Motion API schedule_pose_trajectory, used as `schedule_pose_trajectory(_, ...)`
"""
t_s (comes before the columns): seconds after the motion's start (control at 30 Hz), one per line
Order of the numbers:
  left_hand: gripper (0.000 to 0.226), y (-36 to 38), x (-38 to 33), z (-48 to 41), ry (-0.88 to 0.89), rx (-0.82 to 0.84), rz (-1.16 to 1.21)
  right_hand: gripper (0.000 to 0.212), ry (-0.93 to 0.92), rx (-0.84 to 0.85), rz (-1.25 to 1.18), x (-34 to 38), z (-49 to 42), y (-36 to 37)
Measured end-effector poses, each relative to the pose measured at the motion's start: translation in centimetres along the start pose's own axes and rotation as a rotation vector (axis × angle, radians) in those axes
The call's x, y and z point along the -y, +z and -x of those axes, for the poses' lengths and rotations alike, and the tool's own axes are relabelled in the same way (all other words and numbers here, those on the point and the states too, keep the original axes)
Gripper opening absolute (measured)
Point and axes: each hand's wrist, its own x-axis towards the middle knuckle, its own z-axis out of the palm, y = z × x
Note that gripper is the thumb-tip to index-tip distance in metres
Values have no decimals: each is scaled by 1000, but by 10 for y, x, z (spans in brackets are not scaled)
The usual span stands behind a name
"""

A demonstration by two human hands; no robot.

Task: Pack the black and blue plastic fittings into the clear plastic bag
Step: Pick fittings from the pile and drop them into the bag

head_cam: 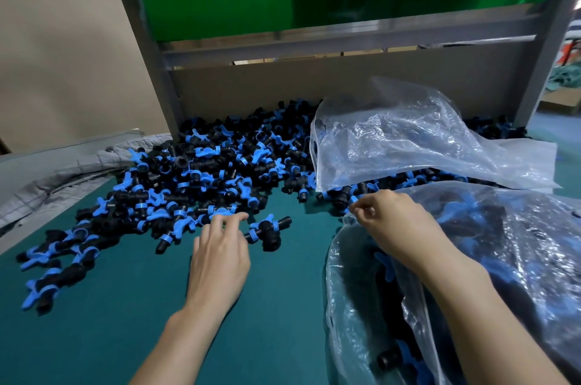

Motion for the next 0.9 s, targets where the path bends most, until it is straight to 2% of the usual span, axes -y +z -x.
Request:
schedule_pose_trajectory(0.07, 42, 2, 5, -2, -7, 84, 7, 29, -1, -1, 1, -1, 0, 0)
schedule_pose_trajectory(0.17, 42, 3, 4, -4, -32, 147, 74, 28, 1, 4, 5, -1, -1, 0)
schedule_pose_trajectory(0.33, 18, 3, 5, -2, -41, 159, 124, 27, 4, 2, 20, -2, -1, 1)
schedule_pose_trajectory(0.43, 7, 2, 0, 0, -41, 115, 293, 27, -2, 8, 26, -1, -1, 0)
schedule_pose_trajectory(0.53, 13, 5, -18, 6, -139, -1, 583, 23, -13, 14, 18, -1, -1, -1)
schedule_pose_trajectory(0.63, 17, 11, -47, 13, -173, -63, 733, 22, -29, 31, 17, 1, -1, -2)
schedule_pose_trajectory(0.9, 15, 12, -65, 19, -91, -1, 827, 24, -82, 95, 75, -1, -1, -3)
